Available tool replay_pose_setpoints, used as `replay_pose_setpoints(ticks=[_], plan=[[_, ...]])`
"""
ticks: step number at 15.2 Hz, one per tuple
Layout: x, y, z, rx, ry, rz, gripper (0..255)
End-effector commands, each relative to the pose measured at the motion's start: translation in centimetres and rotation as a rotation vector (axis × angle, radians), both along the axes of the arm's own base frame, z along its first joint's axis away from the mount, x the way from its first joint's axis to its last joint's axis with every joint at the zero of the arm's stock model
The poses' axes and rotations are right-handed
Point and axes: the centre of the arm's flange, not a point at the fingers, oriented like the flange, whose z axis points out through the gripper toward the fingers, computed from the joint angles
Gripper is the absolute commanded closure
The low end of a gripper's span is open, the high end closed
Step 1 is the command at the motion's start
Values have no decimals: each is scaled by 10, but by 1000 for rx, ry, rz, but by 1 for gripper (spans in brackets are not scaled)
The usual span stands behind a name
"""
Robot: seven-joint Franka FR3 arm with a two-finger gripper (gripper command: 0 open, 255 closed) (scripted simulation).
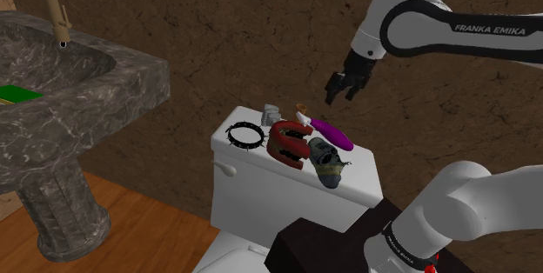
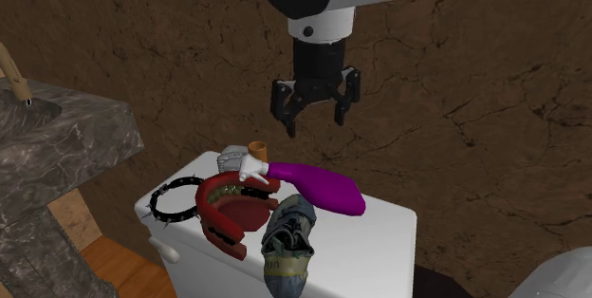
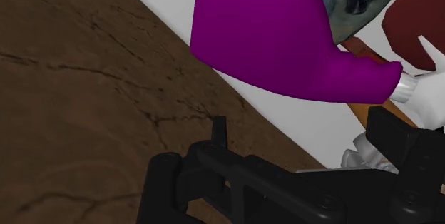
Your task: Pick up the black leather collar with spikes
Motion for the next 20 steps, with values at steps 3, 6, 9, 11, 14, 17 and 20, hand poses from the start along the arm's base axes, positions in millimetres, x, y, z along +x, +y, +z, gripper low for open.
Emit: replay_pose_setpoints(ticks=[3, 6, 9, 11, 14, 17, 20], plan=[[15, 36, -28, 25, -48, 4, 0], [28, 62, -49, 42, -82, 8, 0], [42, 89, -68, 60, -116, 12, 0], [51, 107, -80, 71, -138, 15, 0], [65, 135, -98, 89, -172, 19, 0], [80, 163, -115, 106, -206, 23, 0], [82, 167, -128, 109, -212, 24, 0]])
